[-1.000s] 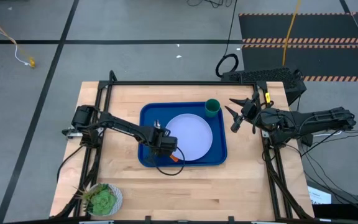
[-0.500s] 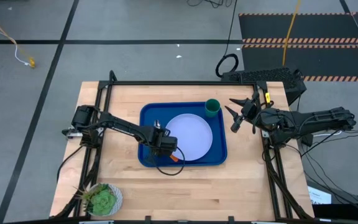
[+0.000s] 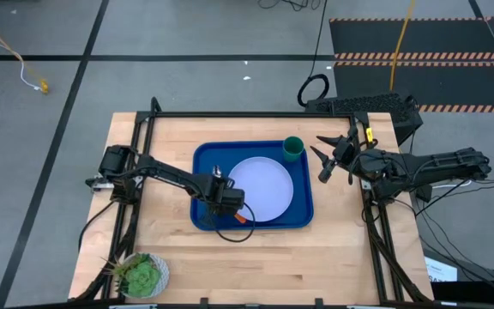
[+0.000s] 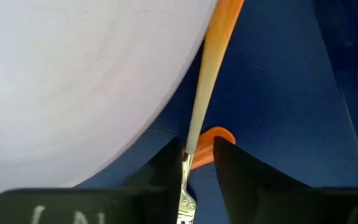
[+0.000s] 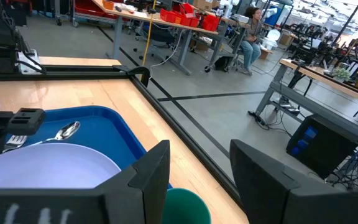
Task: Pick and place plate/cup/fork/spoon on tray
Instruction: Put the orange fork to the left of the orange spoon on the blue serving tray
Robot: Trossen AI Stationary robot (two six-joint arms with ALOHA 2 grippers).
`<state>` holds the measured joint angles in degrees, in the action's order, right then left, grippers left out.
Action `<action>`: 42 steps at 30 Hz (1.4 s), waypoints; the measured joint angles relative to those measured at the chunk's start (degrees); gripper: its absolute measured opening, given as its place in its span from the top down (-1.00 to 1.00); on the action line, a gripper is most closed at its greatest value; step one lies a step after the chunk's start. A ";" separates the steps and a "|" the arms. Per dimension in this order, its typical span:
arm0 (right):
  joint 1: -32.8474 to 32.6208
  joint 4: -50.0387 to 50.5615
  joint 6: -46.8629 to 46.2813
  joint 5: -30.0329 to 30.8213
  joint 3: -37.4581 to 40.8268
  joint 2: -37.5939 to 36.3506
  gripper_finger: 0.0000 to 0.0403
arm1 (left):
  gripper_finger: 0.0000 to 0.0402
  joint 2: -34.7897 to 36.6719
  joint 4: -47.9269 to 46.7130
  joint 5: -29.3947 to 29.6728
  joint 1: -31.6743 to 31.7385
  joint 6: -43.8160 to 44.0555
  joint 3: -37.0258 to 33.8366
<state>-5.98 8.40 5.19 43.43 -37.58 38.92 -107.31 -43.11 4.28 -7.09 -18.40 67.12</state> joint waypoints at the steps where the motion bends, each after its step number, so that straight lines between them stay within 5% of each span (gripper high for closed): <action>1: 0.01 0.00 0.00 -0.01 0.00 0.00 0.21 | 0.58 0.00 -0.04 -0.19 0.00 0.09 0.00; 9: 0.00 0.00 0.00 0.00 -0.01 0.00 0.21 | 0.95 0.00 -0.27 -1.08 -0.04 0.16 0.00; 17: 0.00 0.00 0.00 0.00 0.00 0.00 0.21 | 0.81 0.00 -0.29 -1.05 -0.04 0.80 0.00; 25: 0.00 0.00 0.00 0.00 -0.01 0.00 0.21 | 0.96 -0.01 -0.33 -1.01 0.00 1.01 0.00; 42: 0.00 0.00 0.00 -0.01 -0.01 0.00 0.21 | 0.91 -0.22 -4.08 -0.81 -0.11 0.73 2.27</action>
<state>-5.98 8.40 5.19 43.42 -37.59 38.92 -107.53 -47.19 3.46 -7.20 -17.67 69.39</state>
